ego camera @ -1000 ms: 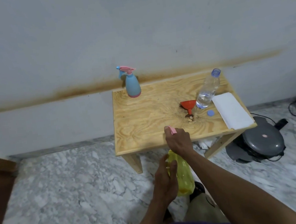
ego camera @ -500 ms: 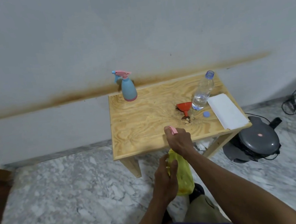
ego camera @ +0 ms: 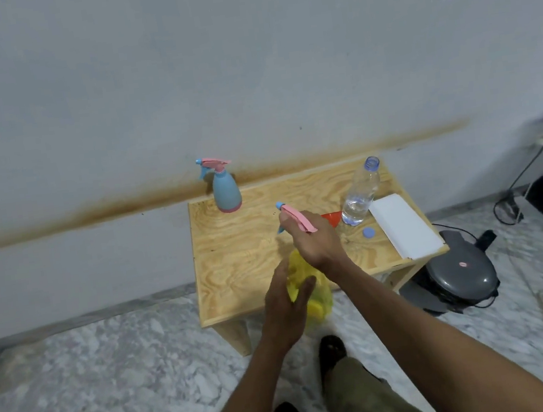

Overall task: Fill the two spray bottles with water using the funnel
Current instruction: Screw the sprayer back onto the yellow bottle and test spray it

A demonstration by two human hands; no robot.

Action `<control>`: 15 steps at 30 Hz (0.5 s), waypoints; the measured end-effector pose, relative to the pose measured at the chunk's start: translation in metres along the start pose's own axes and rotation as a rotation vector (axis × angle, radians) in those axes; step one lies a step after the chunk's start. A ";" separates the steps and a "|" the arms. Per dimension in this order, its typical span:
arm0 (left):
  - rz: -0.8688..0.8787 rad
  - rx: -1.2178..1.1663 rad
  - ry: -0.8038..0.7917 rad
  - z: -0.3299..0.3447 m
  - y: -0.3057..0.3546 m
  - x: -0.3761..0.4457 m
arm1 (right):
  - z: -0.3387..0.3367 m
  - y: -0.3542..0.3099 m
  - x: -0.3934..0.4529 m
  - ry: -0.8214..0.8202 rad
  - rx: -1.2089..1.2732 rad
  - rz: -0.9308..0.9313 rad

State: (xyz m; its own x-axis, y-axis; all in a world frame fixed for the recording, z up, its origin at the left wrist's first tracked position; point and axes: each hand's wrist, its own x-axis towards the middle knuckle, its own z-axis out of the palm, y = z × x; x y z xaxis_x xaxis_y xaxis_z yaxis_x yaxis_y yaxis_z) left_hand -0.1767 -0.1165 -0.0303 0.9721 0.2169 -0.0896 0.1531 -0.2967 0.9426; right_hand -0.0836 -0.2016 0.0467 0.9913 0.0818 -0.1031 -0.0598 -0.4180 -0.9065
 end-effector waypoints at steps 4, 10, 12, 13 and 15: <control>-0.003 0.048 0.086 0.004 0.003 0.034 | -0.002 0.009 0.020 0.060 -0.069 -0.069; -0.024 0.042 0.139 0.004 0.003 0.089 | -0.001 0.012 0.073 0.054 -0.145 -0.119; -0.029 0.067 0.139 0.003 0.006 0.116 | 0.000 0.010 0.096 0.033 -0.141 -0.148; -0.038 0.072 0.137 0.003 0.007 0.131 | 0.000 0.008 0.110 0.022 -0.141 -0.157; -0.053 0.085 0.160 0.002 0.011 0.162 | 0.001 0.005 0.138 0.022 -0.141 -0.167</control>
State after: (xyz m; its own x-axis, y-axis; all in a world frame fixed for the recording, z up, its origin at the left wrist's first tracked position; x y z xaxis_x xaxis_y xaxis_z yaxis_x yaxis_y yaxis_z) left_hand -0.0176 -0.0867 -0.0355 0.9225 0.3777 -0.0791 0.2241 -0.3573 0.9067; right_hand 0.0526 -0.1917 0.0272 0.9885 0.1412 0.0546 0.1213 -0.5226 -0.8439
